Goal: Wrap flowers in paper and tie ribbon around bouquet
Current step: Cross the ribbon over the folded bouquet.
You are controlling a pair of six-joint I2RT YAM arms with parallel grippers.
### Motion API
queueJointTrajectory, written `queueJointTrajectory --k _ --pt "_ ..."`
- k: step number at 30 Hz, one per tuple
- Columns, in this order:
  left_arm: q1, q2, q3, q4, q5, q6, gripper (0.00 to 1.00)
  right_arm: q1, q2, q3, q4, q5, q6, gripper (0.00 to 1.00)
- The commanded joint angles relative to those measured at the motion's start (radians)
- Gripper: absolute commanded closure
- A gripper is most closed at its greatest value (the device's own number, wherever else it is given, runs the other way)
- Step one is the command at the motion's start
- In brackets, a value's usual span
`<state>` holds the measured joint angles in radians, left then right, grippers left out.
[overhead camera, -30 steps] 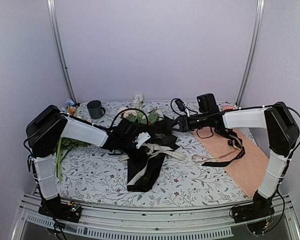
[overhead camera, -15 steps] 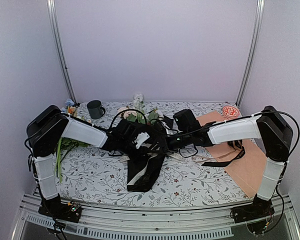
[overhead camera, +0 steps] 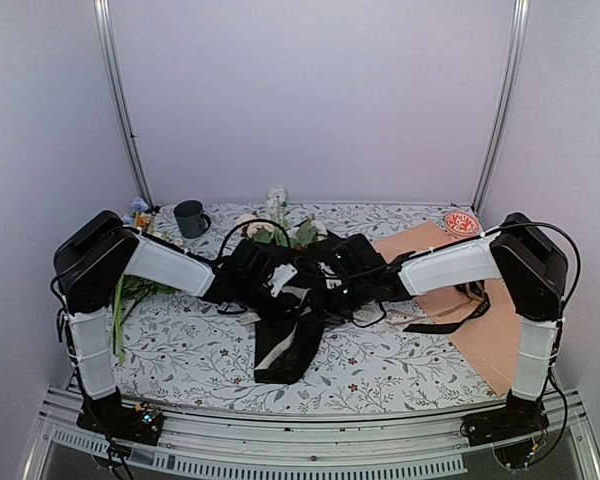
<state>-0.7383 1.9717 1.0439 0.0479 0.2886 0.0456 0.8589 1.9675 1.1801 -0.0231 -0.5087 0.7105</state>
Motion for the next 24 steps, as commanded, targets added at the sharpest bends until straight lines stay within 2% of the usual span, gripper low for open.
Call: queueJointTrajectory --k 1,6,10,14,16,18,24 --pt "0.009 0.025 -0.044 -0.011 0.024 -0.037 1.00 0.008 0.051 0.013 -0.038 0.086 0.119 0.60" --pt "0.006 0.014 -0.071 0.011 0.038 -0.052 1.00 0.009 0.093 0.023 -0.032 0.080 0.145 0.60" --pt "0.004 0.013 -0.086 0.027 0.040 -0.056 1.00 0.009 0.109 0.023 0.010 0.056 0.169 0.65" --pt "0.003 0.009 -0.098 0.032 0.033 -0.056 1.00 0.009 0.122 0.060 0.013 0.042 0.169 0.79" --pt "0.003 0.004 -0.104 0.033 0.028 -0.057 1.00 0.008 0.125 0.060 0.011 0.039 0.162 0.91" --pt "0.002 0.006 -0.107 0.033 0.023 -0.057 1.00 0.003 0.120 0.053 0.008 0.041 0.153 0.98" --pt "0.002 -0.027 -0.096 0.029 0.017 -0.057 1.00 -0.025 0.067 0.011 0.007 0.037 0.098 1.00"
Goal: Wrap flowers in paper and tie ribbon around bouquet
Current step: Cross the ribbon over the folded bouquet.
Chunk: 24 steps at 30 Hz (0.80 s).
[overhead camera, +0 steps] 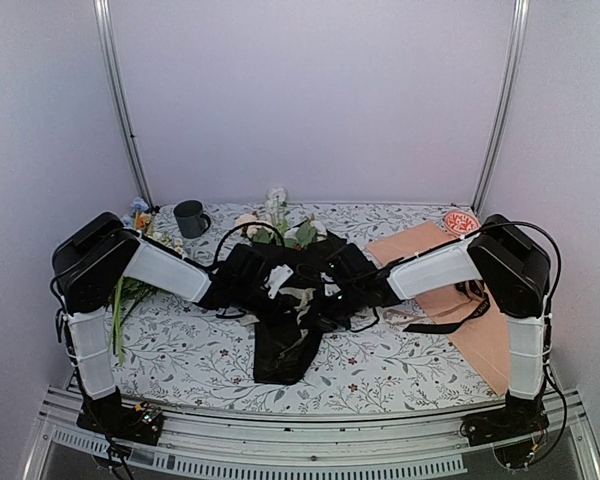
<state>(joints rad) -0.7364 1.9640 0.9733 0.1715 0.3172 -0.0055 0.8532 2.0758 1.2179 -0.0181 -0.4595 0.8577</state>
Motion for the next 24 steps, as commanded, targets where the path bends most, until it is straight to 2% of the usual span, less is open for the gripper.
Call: queueJointTrajectory --k 1,4,7,13,16,19,24 --pt "0.000 -0.025 -0.025 -0.095 -0.014 -0.005 1.00 -0.024 -0.048 -0.038 0.007 -0.025 -0.059 1.00" --pt "0.000 -0.019 -0.016 -0.098 -0.017 -0.005 0.99 -0.032 -0.053 -0.038 0.037 -0.076 -0.089 0.99" --pt "0.000 -0.008 -0.002 -0.104 -0.011 -0.009 1.00 -0.021 -0.047 -0.016 0.041 -0.068 -0.127 0.90" --pt "0.001 0.035 0.006 -0.095 0.009 -0.025 1.00 0.030 -0.037 0.057 -0.038 0.125 -0.156 0.73" --pt "-0.001 0.039 0.011 -0.095 0.016 -0.024 0.99 0.045 -0.031 0.072 -0.087 0.210 -0.149 0.70" --pt "-0.001 0.042 0.009 -0.095 0.020 -0.024 0.99 0.057 -0.017 0.092 -0.116 0.224 -0.153 0.68" --pt "0.000 0.039 0.001 -0.088 0.021 -0.029 0.99 0.072 0.020 0.136 -0.181 0.264 -0.167 0.70"
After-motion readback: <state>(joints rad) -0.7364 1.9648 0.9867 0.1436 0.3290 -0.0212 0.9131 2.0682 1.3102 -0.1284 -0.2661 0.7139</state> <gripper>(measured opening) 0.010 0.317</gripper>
